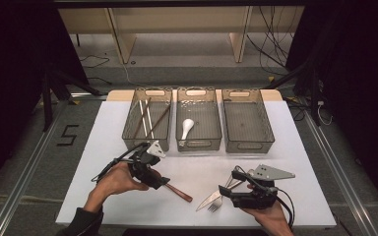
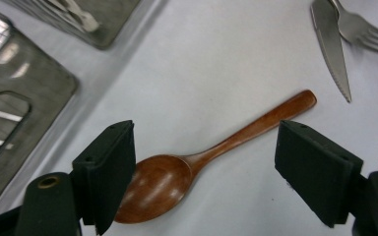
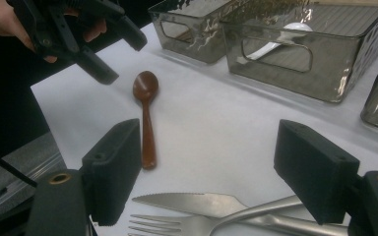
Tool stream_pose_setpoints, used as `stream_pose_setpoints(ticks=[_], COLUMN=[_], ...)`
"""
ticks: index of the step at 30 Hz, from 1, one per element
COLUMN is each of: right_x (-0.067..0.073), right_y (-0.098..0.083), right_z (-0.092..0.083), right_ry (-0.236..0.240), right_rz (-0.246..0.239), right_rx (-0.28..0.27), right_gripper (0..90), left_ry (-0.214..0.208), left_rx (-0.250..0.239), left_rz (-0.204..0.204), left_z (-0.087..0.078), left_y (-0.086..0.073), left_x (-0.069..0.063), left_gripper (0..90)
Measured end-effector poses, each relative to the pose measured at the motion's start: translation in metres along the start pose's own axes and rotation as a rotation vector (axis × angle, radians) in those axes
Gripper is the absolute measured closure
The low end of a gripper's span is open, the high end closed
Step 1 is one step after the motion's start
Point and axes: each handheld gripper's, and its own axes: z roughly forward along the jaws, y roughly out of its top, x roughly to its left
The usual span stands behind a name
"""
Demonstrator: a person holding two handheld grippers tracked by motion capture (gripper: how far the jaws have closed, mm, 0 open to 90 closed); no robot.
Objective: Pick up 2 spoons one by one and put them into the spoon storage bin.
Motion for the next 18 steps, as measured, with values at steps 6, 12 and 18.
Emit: stream_pose_setpoints(ticks=[6, 12, 18], right_x=[0.000, 0.000, 0.000], right_y=[0.000, 0.000, -0.001], right_z=[0.001, 0.001, 0.000], right_ry=[0.000, 0.000, -0.002], right_rz=[0.000, 0.001, 0.001], right_rx=[0.005, 0.006, 0.004], right_gripper=[27.1, 27.1, 27.0], left_ry=[-0.011, -0.020, -0.033], left_rx=[0.052, 0.112, 0.156], left_rz=[0.050, 0.111, 0.152], left_z=[0.010, 0.018, 0.029], left_y=[0.002, 0.007, 0.008], left_x=[-0.002, -0.004, -0.004], left_gripper=[22.9, 23.1, 23.6])
